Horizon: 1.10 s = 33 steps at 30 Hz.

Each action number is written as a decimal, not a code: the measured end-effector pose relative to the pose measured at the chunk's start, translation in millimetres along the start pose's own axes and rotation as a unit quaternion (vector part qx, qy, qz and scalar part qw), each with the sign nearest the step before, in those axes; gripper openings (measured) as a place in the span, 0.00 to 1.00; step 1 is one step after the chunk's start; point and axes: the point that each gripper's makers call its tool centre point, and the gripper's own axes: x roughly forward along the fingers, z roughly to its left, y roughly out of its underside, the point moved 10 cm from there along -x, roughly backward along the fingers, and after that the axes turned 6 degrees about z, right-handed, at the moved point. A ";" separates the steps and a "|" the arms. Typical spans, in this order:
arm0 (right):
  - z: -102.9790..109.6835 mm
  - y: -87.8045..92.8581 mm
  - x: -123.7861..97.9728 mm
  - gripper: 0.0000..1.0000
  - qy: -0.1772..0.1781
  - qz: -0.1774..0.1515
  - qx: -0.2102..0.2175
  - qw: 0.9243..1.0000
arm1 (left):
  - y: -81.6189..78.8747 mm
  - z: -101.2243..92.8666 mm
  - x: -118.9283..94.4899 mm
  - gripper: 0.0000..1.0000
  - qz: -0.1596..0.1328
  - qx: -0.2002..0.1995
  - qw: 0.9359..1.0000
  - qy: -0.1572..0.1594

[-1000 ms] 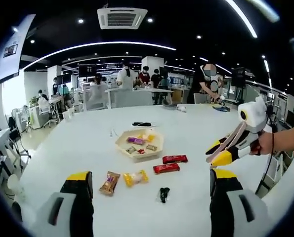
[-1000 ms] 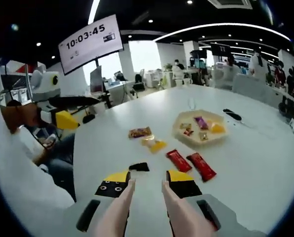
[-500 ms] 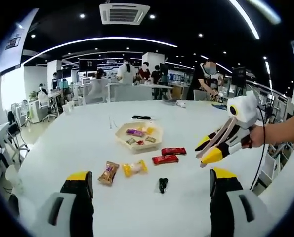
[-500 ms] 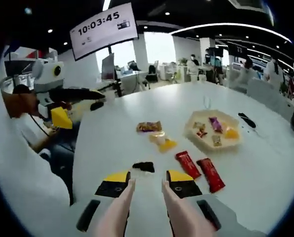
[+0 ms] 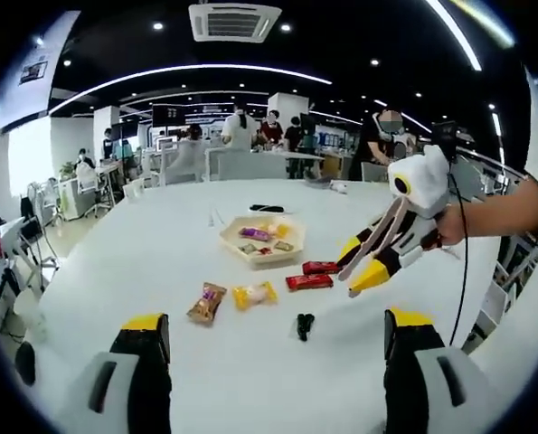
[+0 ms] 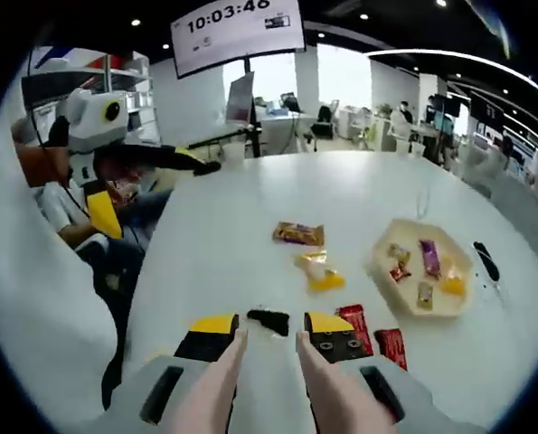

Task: Place the target food into the container with the food tongs after gripping and lifting it, then release it inside without dropping or visibly crushing the food.

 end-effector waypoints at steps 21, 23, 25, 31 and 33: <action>-21.4 -1.9 17.6 0.28 -0.011 0.009 0.004 1.000 | 1.3 -10.5 -5.3 0.99 -0.032 -0.032 0.998 0.038; -20.6 -1.8 18.2 0.28 -0.013 0.009 0.006 1.000 | 2.6 -11.1 -4.0 0.99 -0.023 -0.023 0.999 0.038; -20.0 -1.1 19.7 0.28 -0.011 0.014 -0.001 1.000 | 5.4 -13.1 0.7 0.99 -0.001 0.001 0.999 0.045; -23.8 1.8 23.7 0.28 -0.014 0.022 -0.003 1.000 | 1.5 -12.5 3.8 0.99 0.008 0.014 0.999 0.045; -24.9 3.5 26.8 0.28 -0.016 0.034 -0.015 0.999 | 1.9 -12.1 3.8 0.99 0.010 0.015 0.999 0.042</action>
